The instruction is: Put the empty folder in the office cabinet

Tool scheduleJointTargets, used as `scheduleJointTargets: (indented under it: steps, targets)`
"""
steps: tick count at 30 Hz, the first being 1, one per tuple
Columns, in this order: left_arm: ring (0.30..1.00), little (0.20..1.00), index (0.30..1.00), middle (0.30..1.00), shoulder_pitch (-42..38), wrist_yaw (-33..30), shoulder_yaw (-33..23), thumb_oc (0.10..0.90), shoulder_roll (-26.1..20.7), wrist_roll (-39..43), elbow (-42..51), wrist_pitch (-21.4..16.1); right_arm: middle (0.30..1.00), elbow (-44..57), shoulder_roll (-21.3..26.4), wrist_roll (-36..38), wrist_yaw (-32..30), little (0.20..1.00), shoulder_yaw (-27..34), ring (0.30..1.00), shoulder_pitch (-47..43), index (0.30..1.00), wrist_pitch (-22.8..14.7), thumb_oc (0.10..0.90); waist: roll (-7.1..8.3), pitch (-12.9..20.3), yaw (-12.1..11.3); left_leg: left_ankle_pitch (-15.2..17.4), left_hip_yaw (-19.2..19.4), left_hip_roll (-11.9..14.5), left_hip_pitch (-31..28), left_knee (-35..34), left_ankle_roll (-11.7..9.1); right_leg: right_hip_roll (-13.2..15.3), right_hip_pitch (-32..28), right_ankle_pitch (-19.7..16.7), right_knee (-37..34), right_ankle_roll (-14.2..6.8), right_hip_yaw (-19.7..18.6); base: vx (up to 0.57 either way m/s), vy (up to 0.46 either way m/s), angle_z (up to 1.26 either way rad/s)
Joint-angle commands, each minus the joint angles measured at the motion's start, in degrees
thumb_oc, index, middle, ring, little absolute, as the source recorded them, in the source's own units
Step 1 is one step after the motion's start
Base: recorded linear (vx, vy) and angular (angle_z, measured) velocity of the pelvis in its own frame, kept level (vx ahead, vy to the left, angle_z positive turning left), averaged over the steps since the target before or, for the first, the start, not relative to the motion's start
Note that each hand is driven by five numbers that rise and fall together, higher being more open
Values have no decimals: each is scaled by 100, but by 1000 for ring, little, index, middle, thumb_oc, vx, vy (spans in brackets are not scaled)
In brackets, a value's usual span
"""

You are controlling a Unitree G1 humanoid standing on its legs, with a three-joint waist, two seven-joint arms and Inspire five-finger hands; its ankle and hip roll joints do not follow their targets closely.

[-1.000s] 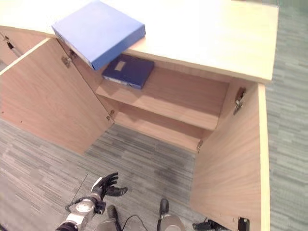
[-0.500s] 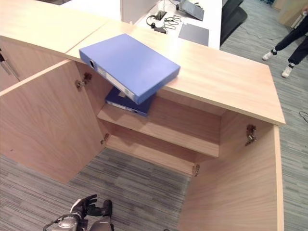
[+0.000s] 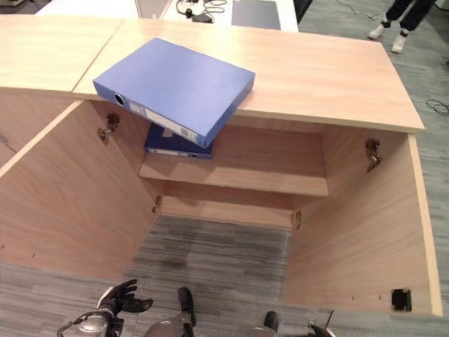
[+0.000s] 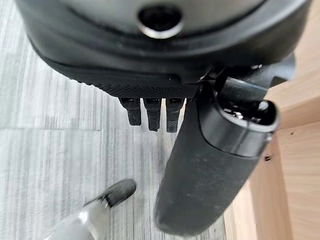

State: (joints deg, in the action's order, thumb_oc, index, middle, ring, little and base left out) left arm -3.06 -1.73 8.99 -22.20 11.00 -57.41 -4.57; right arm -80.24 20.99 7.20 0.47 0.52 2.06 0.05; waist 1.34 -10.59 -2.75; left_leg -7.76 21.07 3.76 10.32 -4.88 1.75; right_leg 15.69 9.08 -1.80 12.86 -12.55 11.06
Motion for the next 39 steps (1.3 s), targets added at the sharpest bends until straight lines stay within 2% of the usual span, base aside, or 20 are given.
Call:
scheduleJointTargets:
  steps: [1,2,3,4,5,10,14,17,19,23,30,31,32,34,37,39]
  targets:
    - [900,900,900,900,-103,84,-448,800,-330,-36,329,-170,900,-242,686,-94,-29,900,156,900,489,900,154,800,64,-383,158,500,-118,250,-332,539,-567,-228,-816,264,-403,86,460,-21,-9,-23]
    - [900,900,900,900,-99,85,-446,800,-330,-36,335,-167,900,-240,688,-95,-27,900,159,900,494,900,155,800,65,-385,152,496,-111,248,-344,530,-567,-228,-823,261,-409,86,455,37,-33,-48]
    - [900,900,900,900,-58,112,-482,800,-371,-30,388,-193,900,-253,810,-49,49,900,322,900,639,900,152,800,71,-446,302,524,-129,233,-464,497,-562,-312,-626,333,-294,74,152,42,-28,-56]
    - [900,900,900,900,-61,112,-484,800,-369,-31,389,-193,900,-251,812,-49,50,900,323,900,637,900,153,800,62,-436,291,508,-119,247,-440,501,-562,-327,-605,304,-311,83,144,73,-38,-57]
    - [900,900,900,900,-28,114,-536,800,-371,-49,398,-218,900,-293,903,-39,74,900,418,900,752,900,172,800,64,-457,402,532,-55,274,-504,524,-575,-381,-655,314,-505,103,-105,23,-12,-29]
    - [900,900,900,900,182,200,-548,800,-297,-51,645,-212,900,-259,944,-98,122,900,463,900,831,900,179,800,86,-408,433,482,118,338,-600,486,-629,-377,-894,292,-952,128,-150,13,-61,-36]
    - [900,900,900,900,174,179,-491,800,-181,-99,619,-227,900,-80,745,-48,111,900,278,900,705,900,137,800,62,-379,458,463,145,362,-675,465,-654,-396,-1006,298,-1126,135,-188,30,-29,-6]
    - [900,900,900,900,180,143,-413,800,-42,-82,657,-235,900,281,363,-84,68,900,-95,900,550,900,44,800,-23,-351,465,437,122,368,-724,467,-683,-429,-1108,323,-1261,156,-182,23,-22,-14]
    - [900,900,900,900,177,129,-396,800,-6,-86,620,-239,900,384,280,-85,57,900,-180,900,513,900,25,800,-38,-344,467,434,118,370,-740,467,-689,-431,-1143,329,-1293,160,-180,14,-1,3]
    - [900,900,900,900,173,27,-275,800,212,-85,384,-262,900,1150,-141,-38,-67,900,-662,900,249,900,-171,800,-123,-284,448,414,90,371,-849,412,-711,-442,-1272,357,-1391,171,-160,15,4,2]
    - [900,900,900,900,264,-43,-106,800,411,-232,272,-271,900,2409,-424,-283,-127,900,-1306,900,119,900,-384,800,-154,-198,333,404,11,334,-955,311,-699,-435,-1412,374,-1446,159,-84,7,19,3]
    - [900,900,900,900,274,-5,-12,800,441,-305,204,-241,900,2362,-191,-249,-59,900,-1377,900,-245,900,-340,800,-134,-157,232,417,-55,299,-1005,277,-693,-415,-1513,397,-1454,142,-6,27,14,13]
    - [900,900,900,900,264,-5,-16,800,444,-305,203,-241,900,2353,-188,-246,-57,900,-1376,900,-260,900,-344,800,-143,-153,230,403,-52,311,-979,285,-693,-427,-1491,375,-1461,149,-10,35,-9,14]
    - [900,900,900,900,210,64,146,800,409,-362,195,-255,900,2523,-12,-126,-98,900,-1554,900,-700,900,-407,800,-90,-58,34,420,-181,259,-1013,220,-681,-398,-1629,409,-1469,125,131,44,-20,21]
    - [900,900,900,900,148,90,231,800,432,-421,175,-239,900,2582,-54,-103,-89,900,-1694,900,-892,900,-427,800,-60,-5,-60,412,-222,250,-989,204,-666,-400,-1652,391,-1463,117,191,20,11,34]
    - [900,900,900,900,87,91,308,800,433,-502,154,-234,900,2815,-123,-58,-68,900,-1875,900,-1100,900,-465,800,20,21,-194,457,-307,202,-1038,170,-627,-375,-1724,421,-1398,96,252,22,15,21]
